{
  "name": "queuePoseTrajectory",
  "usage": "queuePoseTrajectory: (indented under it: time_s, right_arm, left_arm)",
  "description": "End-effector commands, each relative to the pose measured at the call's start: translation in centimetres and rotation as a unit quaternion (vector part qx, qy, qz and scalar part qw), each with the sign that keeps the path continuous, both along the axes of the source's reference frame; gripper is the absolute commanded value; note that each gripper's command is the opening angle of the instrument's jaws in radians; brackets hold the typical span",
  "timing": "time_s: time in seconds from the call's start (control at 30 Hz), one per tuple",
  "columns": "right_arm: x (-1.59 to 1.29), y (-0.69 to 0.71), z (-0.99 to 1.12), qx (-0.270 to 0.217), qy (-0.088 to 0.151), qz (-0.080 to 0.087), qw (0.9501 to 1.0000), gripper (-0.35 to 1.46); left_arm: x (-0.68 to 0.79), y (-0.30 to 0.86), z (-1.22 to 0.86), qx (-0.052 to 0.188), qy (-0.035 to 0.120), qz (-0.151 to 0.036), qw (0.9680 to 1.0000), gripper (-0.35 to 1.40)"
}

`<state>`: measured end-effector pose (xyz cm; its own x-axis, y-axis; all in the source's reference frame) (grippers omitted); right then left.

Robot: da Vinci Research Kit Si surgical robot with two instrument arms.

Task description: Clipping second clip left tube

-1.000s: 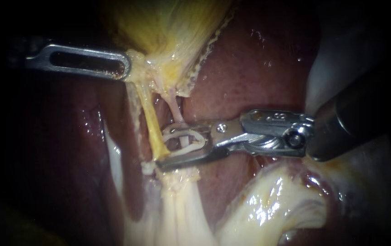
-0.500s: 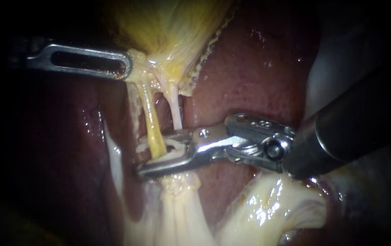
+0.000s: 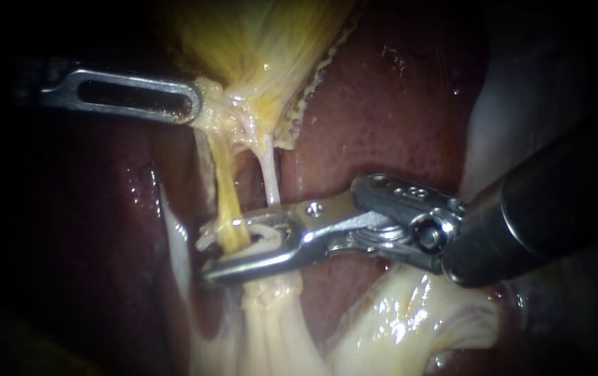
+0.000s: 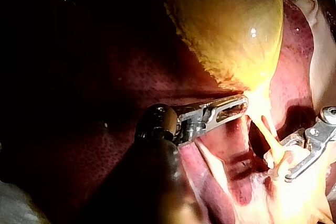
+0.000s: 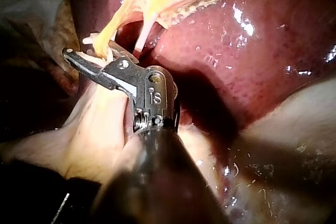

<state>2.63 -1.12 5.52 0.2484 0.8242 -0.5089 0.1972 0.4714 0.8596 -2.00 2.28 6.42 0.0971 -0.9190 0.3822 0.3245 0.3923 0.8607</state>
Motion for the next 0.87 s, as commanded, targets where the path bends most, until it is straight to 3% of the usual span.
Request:
queuePoseTrajectory:
  time_s: [0.03,0.2,0.33,0.53,0.87]
  right_arm:
    - [-0.01,0.0,0.01,0.002,-0.001,0.0,1.0,0.08]
    - [-0.02,-0.01,0.03,0.004,-0.001,-0.002,1.0,-0.09]
    - [-0.02,0.0,0.04,0.01,-0.003,-0.002,0.9999,-0.35]
    - [-0.04,-0.01,0.05,0.013,-0.019,-0.009,0.9997,-0.35]
    - [-0.06,-0.02,0.14,0.011,-0.019,-0.01,0.9997,-0.35]
  left_arm:
    - [0.0,0.0,0.0,0.0,0.0,0.0,1.0,-0.35]
    - [-0.01,0.0,0.0,0.0,0.0,0.0,1.0,-0.35]
    - [-0.01,0.0,0.0,0.0,0.0,0.0,1.0,-0.35]
    - [-0.01,0.0,0.0,0.0,0.0,0.0,1.0,-0.35]
    - [-0.02,0.0,-0.01,0.0,0.0,0.0,1.0,-0.35]
